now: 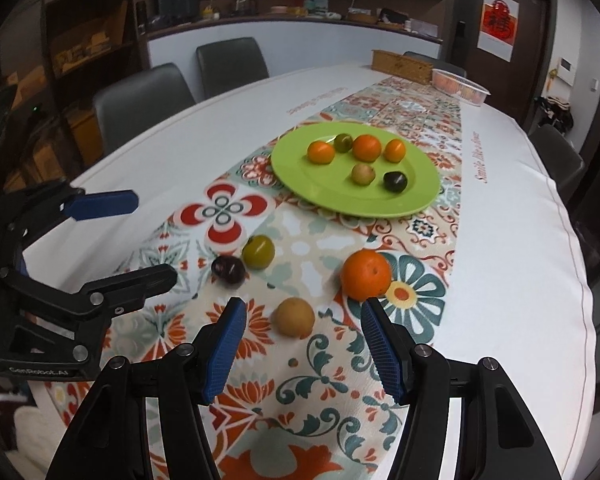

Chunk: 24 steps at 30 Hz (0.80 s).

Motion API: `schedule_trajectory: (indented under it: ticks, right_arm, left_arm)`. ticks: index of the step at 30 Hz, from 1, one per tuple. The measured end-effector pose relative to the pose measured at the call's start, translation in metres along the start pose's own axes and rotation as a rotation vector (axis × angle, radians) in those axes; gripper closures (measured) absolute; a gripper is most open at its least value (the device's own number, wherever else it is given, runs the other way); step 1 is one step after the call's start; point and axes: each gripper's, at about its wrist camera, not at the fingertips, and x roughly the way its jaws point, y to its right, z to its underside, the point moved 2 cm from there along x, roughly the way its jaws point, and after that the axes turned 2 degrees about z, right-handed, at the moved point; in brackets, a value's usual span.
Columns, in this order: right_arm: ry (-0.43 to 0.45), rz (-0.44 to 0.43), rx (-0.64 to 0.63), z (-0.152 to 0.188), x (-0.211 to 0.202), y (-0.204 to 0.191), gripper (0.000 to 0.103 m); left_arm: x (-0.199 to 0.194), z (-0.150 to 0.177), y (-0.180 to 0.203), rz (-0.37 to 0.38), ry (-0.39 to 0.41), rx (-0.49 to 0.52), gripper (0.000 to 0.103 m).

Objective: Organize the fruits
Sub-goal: 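Move both open grippers back toward the fruits left on the runner, then grasp the dark plum with the left gripper while the right gripper grasps the brown round fruit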

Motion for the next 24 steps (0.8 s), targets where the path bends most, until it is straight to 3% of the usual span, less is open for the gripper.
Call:
schedule_trajectory:
  ticks: [7,13,24]
  right_arm:
    - [-0.047,-0.021,-0.003,0.004,0.02,0.001,0.044]
    - [-0.085,-0.03,-0.012,0.009,0.034,0.0,0.052]
    - [-0.111,-0.062,0.025,0.01,0.047,0.004,0.063]
  left_arm:
    - [0.025,0.004,-0.001,0.04,-0.055,0.035,0.035]
    - [0.037,0.005,0.0,0.078,-0.069,0.033,0.04]
    - [0.058,-0.002,-0.001,0.108,-0.101,-0.012,0.052]
